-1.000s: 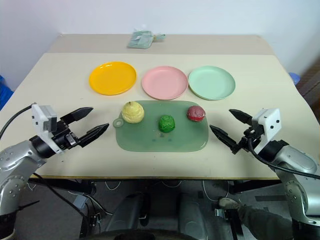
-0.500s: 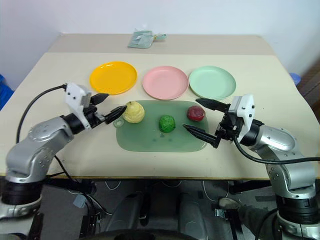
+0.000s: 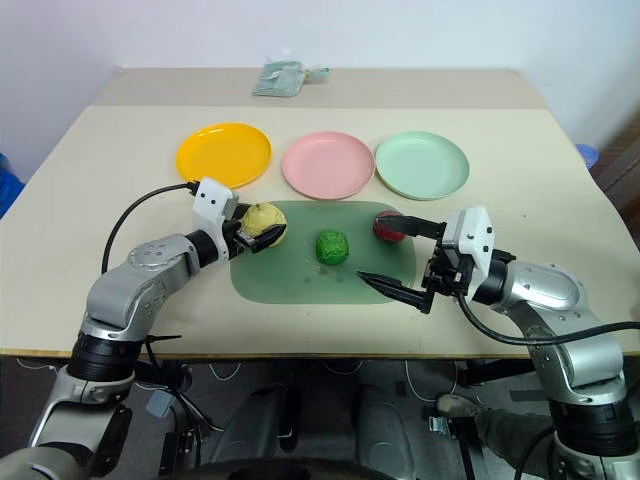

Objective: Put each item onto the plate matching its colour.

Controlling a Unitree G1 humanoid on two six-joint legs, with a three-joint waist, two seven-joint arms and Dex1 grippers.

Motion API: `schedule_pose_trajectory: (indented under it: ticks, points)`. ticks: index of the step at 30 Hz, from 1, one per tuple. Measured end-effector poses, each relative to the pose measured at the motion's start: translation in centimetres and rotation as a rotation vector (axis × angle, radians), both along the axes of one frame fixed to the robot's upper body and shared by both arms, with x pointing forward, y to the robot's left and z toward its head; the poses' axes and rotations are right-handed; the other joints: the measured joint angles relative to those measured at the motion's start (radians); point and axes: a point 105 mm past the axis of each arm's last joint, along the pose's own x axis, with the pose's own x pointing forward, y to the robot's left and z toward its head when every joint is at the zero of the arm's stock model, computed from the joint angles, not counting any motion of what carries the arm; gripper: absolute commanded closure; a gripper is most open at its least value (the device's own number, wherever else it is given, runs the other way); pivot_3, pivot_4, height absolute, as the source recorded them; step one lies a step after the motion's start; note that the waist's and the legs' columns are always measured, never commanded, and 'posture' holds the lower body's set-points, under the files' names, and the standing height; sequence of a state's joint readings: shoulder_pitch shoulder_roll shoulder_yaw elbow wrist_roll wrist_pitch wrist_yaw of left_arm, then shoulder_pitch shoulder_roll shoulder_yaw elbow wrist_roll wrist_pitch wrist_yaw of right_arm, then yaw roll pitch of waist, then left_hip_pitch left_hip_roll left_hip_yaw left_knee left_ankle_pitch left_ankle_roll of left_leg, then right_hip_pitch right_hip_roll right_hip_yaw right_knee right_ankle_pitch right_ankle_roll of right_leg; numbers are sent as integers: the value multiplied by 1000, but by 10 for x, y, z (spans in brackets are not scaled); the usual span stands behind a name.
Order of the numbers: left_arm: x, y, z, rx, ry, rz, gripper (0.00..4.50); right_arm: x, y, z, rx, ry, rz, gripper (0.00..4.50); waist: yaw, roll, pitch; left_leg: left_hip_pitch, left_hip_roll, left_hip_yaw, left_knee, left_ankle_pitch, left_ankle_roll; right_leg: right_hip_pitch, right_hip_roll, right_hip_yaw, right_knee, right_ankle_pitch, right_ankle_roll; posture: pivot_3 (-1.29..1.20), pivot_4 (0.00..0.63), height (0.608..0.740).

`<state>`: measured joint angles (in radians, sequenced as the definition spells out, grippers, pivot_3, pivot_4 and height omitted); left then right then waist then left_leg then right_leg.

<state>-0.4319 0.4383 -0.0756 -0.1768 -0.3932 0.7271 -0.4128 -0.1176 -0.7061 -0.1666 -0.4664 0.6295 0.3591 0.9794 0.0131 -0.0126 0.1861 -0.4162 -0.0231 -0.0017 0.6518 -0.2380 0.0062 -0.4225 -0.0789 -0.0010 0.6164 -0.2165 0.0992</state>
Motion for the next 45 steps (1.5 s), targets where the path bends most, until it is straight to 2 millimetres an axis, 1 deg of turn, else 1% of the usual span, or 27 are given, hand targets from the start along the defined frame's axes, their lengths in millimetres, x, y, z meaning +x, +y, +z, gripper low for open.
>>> schedule_pose_trajectory:
  ticks: [3,5,9,11,13,14,18,20,22,24,27,29,32,34,38,40,42,43,44,45]
  points:
    - [3,1,0,8,1,5,1099,-1,4,3,0,-18,2,0,3,0,0,0,0,0,0,0,0,0,-1,0,0,0,0,0,150,740]
    - [3,0,0,11,-1,5,1126,-2,7,3,-1,-22,5,0,2,0,0,0,0,0,0,0,0,0,-1,0,0,0,0,0,150,740]
    - [6,2,0,4,-7,36,1126,-1,6,2,-5,-24,-3,0,2,0,0,0,0,0,0,0,0,0,-1,0,0,0,0,0,150,740]
    - [17,6,4,-20,-13,110,1126,1,4,1,-7,-28,-12,0,4,0,0,0,0,-1,1,0,0,0,-1,0,0,0,0,0,150,740]
    - [35,20,15,-53,-51,251,1126,3,2,0,-3,-31,-19,0,4,-1,1,-1,0,-1,2,0,0,0,-1,-1,0,0,1,0,150,740]
    - [44,27,24,-59,-84,316,1126,3,2,0,0,-34,-21,0,4,-1,1,-1,-1,-1,2,0,0,0,0,-1,0,1,1,0,150,740]
    - [84,70,76,-98,-226,614,1126,8,-1,-1,9,-45,-35,0,2,-2,1,-1,-2,-1,2,0,0,0,0,-1,0,3,6,0,150,740]
    - [96,80,89,-110,-259,675,1126,10,-1,-1,8,-54,-39,0,2,-2,1,-1,-2,-1,1,0,0,0,-1,-1,1,4,6,0,150,740]
    - [110,81,86,-139,-247,698,1126,15,0,-1,7,-67,-47,0,2,-2,1,-1,-3,-1,2,0,1,0,-1,-2,0,4,7,0,150,740]
    - [121,79,75,-178,-203,717,1126,20,3,1,17,-85,-45,0,3,-3,1,-2,-3,-1,2,0,1,0,-1,-2,0,4,8,0,150,740]
    - [129,79,59,-210,-158,747,1126,27,7,3,19,-97,-42,0,1,-3,1,-2,-3,-1,2,0,1,0,-1,-2,0,5,8,0,150,740]
    - [131,80,48,-225,-128,772,86,33,9,4,26,-102,-48,0,0,-3,2,-3,-3,-1,2,0,1,-1,-1,-2,0,5,8,0,150,740]
    - [131,81,39,-226,-118,780,22,41,13,4,21,-108,-58,0,-1,-3,2,-3,-3,0,2,0,1,-1,-1,-2,0,5,8,0,150,740]
    - [131,80,40,-244,-126,757,22,44,13,5,14,-111,-67,0,0,-3,2,-3,-3,0,2,0,1,-1,-2,-2,0,5,9,0,150,740]
    - [129,80,57,-297,-205,658,22,49,19,7,4,-108,-76,0,-1,-3,2,-4,-3,-1,2,0,1,-2,-2,-2,0,5,9,0,150,740]
    - [123,84,67,-318,-264,568,22,54,23,4,-21,-87,-102,0,-4,-3,1,-4,-3,0,2,0,1,-2,-2,-1,0,5,9,0,150,740]
    - [107,88,73,-308,-324,427,22,64,27,-1,-63,-56,-154,0,-16,-3,1,-4,-2,0,0,0,0,-4,-2,0,0,5,9,0,150,740]
    - [96,89,71,-288,-335,362,22,67,30,-2,-69,-40,-168,0,-22,-3,1,-4,-2,0,-1,0,0,-4,-2,0,1,5,8,0,150,740]
    - [74,92,70,-246,-356,251,22,70,35,-4,-73,-13,-178,0,-33,-3,1,-4,-1,1,-2,1,-1,-6,-2,2,0,5,8,0,150,740]
    - [54,91,65,-214,-349,147,22,71,37,-6,-77,15,-189,0,-38,-3,1,-5,-1,1,-3,2,-3,-7,-3,3,2,5,8,0,150,740]
